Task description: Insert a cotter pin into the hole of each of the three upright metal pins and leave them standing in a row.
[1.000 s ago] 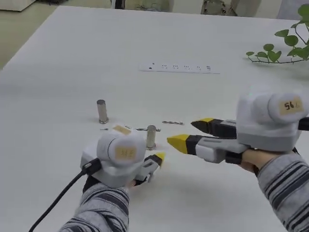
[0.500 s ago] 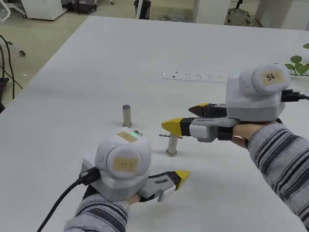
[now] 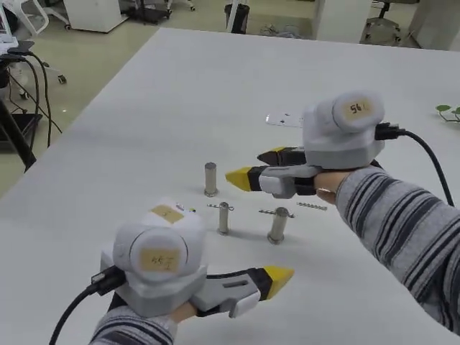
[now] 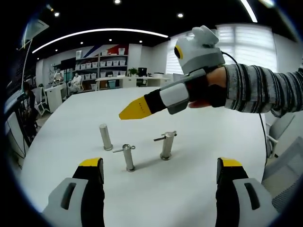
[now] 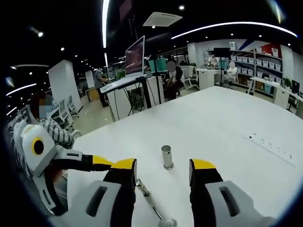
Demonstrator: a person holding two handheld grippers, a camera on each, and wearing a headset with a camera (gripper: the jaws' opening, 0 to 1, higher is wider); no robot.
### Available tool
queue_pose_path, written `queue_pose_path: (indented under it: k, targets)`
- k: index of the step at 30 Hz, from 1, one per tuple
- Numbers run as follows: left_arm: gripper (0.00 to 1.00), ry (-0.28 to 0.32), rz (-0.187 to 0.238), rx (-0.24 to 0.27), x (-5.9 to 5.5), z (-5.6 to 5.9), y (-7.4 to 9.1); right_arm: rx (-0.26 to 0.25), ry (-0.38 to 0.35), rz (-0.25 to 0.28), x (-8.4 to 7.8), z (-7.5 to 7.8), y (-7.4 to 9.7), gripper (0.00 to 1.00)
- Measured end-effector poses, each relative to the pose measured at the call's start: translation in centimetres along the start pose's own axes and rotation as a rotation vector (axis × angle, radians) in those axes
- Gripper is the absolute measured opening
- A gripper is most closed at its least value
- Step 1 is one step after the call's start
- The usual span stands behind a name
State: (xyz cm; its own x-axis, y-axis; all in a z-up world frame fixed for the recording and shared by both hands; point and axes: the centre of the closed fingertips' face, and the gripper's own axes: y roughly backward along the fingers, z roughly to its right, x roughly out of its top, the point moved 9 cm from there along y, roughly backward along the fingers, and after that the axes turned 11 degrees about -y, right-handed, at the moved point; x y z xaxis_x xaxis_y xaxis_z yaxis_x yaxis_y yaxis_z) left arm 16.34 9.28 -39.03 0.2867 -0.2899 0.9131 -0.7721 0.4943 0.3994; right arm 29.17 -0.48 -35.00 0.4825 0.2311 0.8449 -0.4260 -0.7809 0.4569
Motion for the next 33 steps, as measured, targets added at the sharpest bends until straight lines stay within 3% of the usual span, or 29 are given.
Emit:
queue_pose_path:
  k: [10,19,22,25,28,33]
  targets:
    - [0.99,-0.014,-0.023,0.028,-0.6,-0.9,0.9,-0.004,0.001,0.007,-0.2,0.3,-3.9,0.39]
    - [0.97,0.003,-0.031,0.045,-0.9,-1.6,1.3,-0.009,-0.022,-0.049,-1.0,0.6,-7.0,0.34]
    - [0.95,0.006,-0.034,0.050,-0.9,-1.7,1.2,-0.024,-0.010,-0.066,-1.0,1.5,-8.4,0.30]
    - [0.92,0.013,-0.048,0.057,-1.2,-1.9,1.0,-0.063,0.070,-0.091,-0.9,1.7,-8.7,0.28]
    - [0.91,-0.007,-0.048,0.069,-1.1,-2.0,0.9,-0.035,0.010,-0.094,-1.1,1.5,-9.3,0.25]
    - [0.91,0.016,-0.053,0.071,-1.3,-2.0,1.0,-0.057,0.038,-0.110,-1.3,1.7,-9.5,0.18]
